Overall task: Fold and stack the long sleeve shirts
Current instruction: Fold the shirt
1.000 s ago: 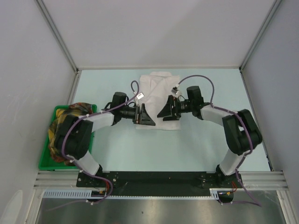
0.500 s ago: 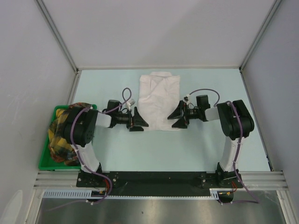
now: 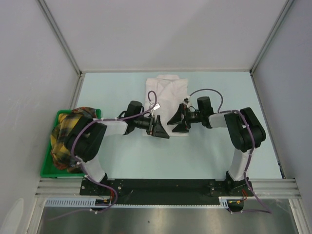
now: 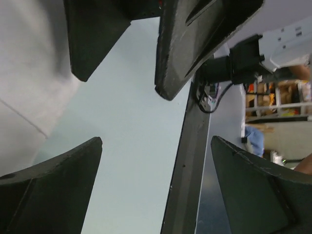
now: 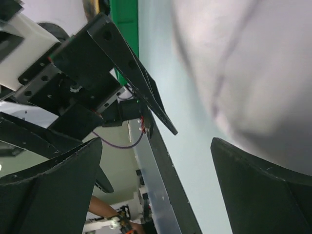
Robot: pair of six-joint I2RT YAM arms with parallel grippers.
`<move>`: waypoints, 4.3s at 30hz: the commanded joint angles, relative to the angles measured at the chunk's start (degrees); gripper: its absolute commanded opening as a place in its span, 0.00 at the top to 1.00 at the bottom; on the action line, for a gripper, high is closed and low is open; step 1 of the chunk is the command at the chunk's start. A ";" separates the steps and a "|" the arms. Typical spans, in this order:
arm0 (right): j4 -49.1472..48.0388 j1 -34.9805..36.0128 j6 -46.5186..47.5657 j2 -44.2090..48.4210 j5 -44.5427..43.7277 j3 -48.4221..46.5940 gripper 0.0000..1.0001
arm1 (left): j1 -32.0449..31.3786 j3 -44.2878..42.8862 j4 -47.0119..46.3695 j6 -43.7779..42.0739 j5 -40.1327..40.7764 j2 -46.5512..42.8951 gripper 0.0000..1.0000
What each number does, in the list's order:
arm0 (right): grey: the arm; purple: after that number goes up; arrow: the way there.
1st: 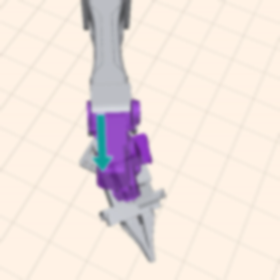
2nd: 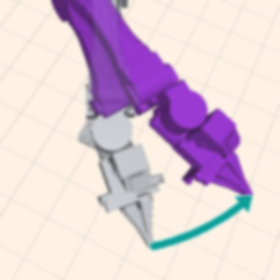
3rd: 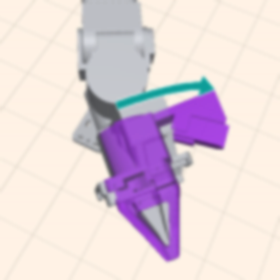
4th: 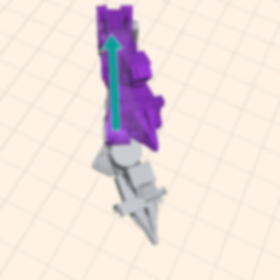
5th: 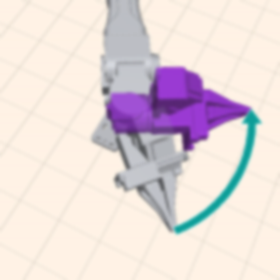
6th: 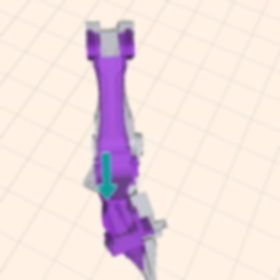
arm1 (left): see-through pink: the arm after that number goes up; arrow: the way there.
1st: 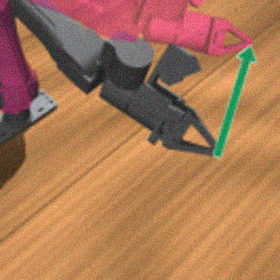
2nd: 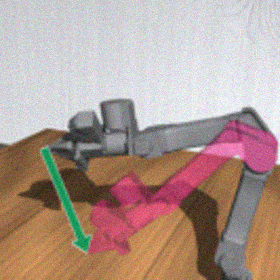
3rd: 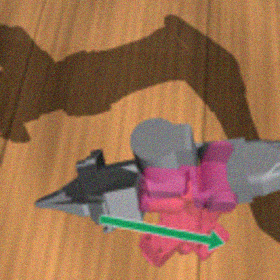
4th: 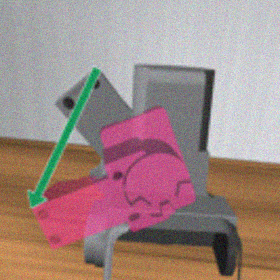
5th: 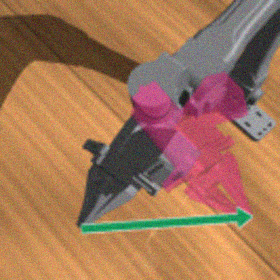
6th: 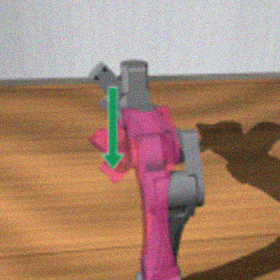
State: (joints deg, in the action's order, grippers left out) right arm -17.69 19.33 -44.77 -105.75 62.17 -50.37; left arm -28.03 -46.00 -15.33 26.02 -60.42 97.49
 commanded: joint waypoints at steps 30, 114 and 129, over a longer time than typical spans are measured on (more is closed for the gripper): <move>2.19 -9.22 2.12 -17.29 -4.16 -7.55 0.00 | 14.75 -4.63 -6.12 12.40 16.04 16.07 0.01; 34.03 -1.58 35.71 -23.88 -6.71 -46.21 0.52 | -20.92 11.28 1.55 -79.36 58.57 -9.61 0.24; 36.94 -2.11 35.98 -32.68 -9.27 -49.92 0.58 | -21.54 10.67 -1.03 -83.33 63.86 -3.09 0.82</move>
State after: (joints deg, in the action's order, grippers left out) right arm 18.70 17.69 -10.70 -136.51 56.18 -99.11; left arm -49.39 -35.22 -20.23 -57.47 3.03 94.65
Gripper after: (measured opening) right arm 0.416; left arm 0.311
